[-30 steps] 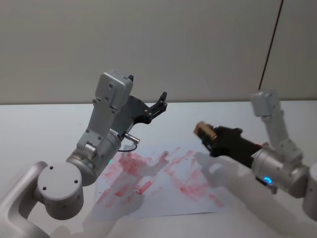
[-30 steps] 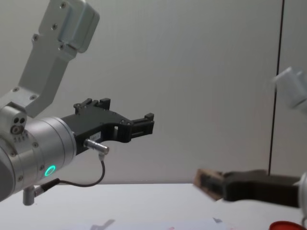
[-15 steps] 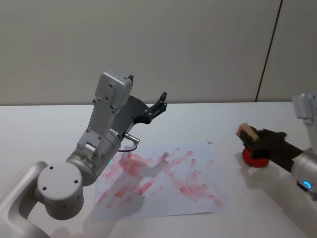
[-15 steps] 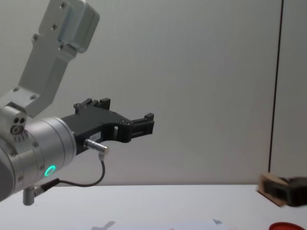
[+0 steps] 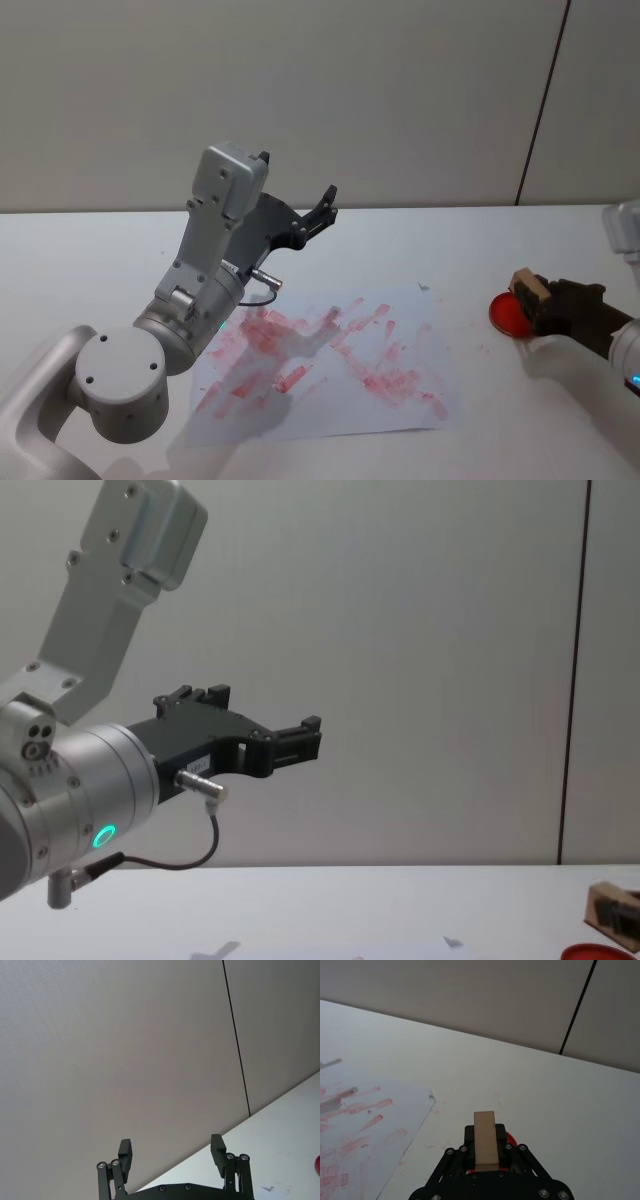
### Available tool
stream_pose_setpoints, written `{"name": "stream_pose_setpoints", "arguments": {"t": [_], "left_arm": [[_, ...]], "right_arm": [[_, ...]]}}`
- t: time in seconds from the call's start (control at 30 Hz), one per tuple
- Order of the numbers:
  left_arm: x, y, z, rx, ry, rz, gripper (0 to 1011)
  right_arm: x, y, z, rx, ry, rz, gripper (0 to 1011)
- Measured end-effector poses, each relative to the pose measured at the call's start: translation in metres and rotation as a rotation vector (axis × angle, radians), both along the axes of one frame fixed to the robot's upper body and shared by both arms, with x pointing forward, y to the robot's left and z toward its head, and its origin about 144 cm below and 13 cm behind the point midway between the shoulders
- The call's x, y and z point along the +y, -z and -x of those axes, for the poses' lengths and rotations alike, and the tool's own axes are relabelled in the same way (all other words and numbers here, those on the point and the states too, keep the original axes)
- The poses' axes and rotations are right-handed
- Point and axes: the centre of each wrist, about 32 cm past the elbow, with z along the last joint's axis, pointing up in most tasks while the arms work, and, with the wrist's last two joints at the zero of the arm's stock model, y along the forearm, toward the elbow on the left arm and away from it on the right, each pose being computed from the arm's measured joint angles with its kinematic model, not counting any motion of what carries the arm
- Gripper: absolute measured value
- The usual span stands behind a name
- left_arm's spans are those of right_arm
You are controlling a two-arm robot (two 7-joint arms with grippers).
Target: Use the one hand to pick up the stamp and affix it onto the A4 paper.
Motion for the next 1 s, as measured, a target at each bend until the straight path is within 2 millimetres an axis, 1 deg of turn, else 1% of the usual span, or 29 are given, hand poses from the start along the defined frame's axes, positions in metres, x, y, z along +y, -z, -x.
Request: {"name": "stream_pose_setpoints", "arguments": {"t": [0.6, 0.67, 0.7, 0.83, 0.87, 0.9, 1.0], "left_arm": [[0.000, 0.000, 0.000, 0.000, 0.000, 0.000, 1001], [0.000, 0.000, 0.000, 0.000, 0.000, 0.000, 1002], [0.000, 0.000, 0.000, 0.000, 0.000, 0.000, 1001], [0.000, 0.000, 0.000, 0.000, 0.000, 0.000, 1001], [0.000, 0.000, 0.000, 0.000, 0.000, 0.000, 1001], [0.000, 0.000, 0.000, 0.000, 0.000, 0.000, 1001], [0.000, 0.000, 0.000, 0.000, 0.000, 0.000, 1001]], "right_arm": [[0.007, 0.012, -0.014, 0.041, -0.006, 0.050, 222], [0.007, 0.013, -0.015, 0.044, -0.006, 0.054, 252], [0.007, 0.014, -0.016, 0.045, -0.007, 0.056, 305], [0.008, 0.015, -0.017, 0.048, -0.007, 0.063, 434], [0.008, 0.015, -0.017, 0.049, -0.007, 0.063, 450], [0.008, 0.015, -0.018, 0.049, -0.008, 0.064, 510], [0.009, 0.016, -0.018, 0.051, -0.008, 0.066, 567]]}}
